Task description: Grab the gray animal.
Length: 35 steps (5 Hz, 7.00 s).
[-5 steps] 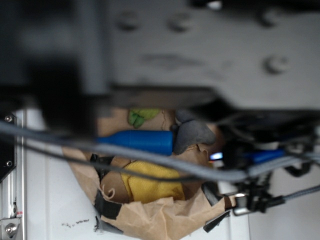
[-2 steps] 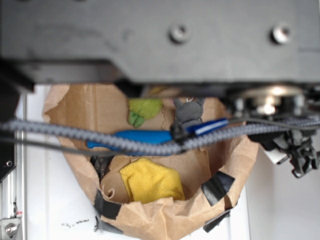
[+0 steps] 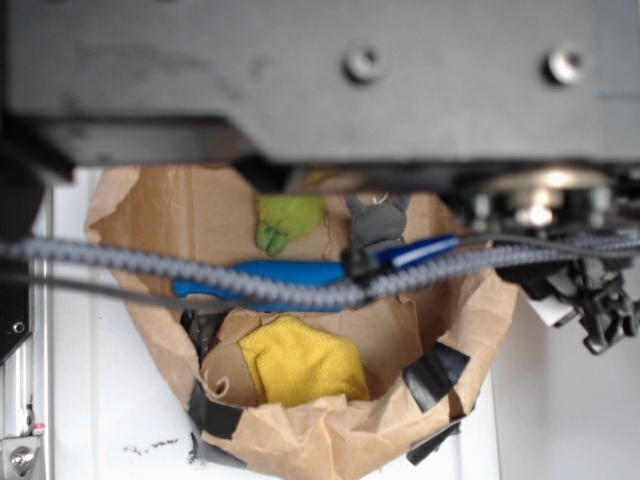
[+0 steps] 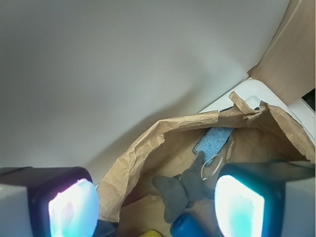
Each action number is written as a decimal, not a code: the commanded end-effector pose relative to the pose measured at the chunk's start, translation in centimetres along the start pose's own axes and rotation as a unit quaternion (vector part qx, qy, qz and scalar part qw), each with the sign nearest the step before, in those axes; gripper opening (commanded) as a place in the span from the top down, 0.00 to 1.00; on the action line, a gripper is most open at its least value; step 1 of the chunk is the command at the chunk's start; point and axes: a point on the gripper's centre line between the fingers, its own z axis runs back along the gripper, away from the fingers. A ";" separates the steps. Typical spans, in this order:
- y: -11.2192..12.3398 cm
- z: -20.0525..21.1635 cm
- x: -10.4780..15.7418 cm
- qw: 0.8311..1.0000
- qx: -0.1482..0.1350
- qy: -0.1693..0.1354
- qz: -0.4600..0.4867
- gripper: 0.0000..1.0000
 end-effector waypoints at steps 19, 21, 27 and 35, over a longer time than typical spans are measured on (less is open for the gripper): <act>2.4 -11.0 -5.7 0.977 0.014 0.081 0.198 0.00; 2.6 -11.5 -5.7 0.975 0.017 0.072 0.209 0.00; 2.5 -12.1 -6.8 0.988 -0.031 0.049 0.140 0.00; 3.3 -14.9 -5.5 0.990 -0.019 0.062 0.126 1.00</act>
